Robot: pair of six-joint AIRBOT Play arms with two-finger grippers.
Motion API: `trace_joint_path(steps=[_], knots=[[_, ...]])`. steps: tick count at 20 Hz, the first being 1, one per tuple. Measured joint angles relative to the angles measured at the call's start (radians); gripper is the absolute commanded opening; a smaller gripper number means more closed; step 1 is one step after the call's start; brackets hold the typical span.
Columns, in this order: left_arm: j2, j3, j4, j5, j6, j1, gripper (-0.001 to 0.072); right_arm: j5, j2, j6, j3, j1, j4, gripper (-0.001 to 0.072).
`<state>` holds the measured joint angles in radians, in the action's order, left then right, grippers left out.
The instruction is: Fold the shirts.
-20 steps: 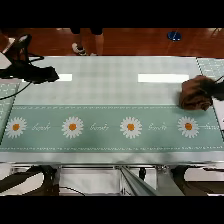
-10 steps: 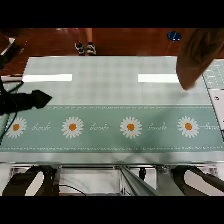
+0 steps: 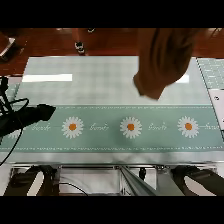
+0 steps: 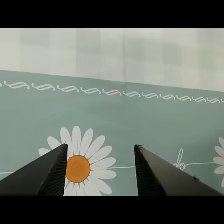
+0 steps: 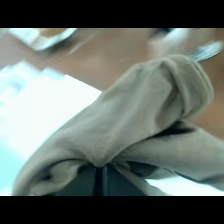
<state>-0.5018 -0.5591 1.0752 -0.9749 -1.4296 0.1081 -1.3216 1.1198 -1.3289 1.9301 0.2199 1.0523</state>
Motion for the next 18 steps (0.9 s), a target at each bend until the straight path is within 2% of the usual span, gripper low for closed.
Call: trace_joint_path(steps=[4, 7, 10, 11, 12, 15, 18], knots=[[0.004, 0.007, -0.019, 0.015, -0.004, 0.000, 0.0508, -0.006, 0.035, -0.042, -0.202, 0.204, 0.055, 0.0026], [0.005, 0.009, -0.049, 0.018, -0.007, -0.002, 0.0508, 0.086, 0.097, -0.081, -0.400, 0.329, 0.061, 0.0027], [0.005, 0.010, -0.068, 0.020, -0.007, -0.004, 0.0508, 0.195, 0.213, -0.107, -0.530, 0.428, 0.005, 0.0029], [0.005, 0.010, -0.071, 0.020, -0.007, -0.004, 0.0508, 0.225, 0.257, -0.113, -0.552, 0.454, -0.028, 0.0113], [0.005, 0.010, -0.074, 0.019, -0.007, -0.005, 0.0508, 0.248, 0.301, -0.120, -0.570, 0.476, -0.063, 0.0388], [0.005, 0.010, -0.089, -0.005, -0.007, -0.004, 0.0508, 0.280, 0.380, -0.113, -0.584, 0.495, -0.164, 0.0408], [0.004, -0.007, -0.088, -0.055, 0.019, 0.002, 0.0508, 0.208, 0.349, -0.105, -0.554, 0.390, -0.165, 0.0407]])
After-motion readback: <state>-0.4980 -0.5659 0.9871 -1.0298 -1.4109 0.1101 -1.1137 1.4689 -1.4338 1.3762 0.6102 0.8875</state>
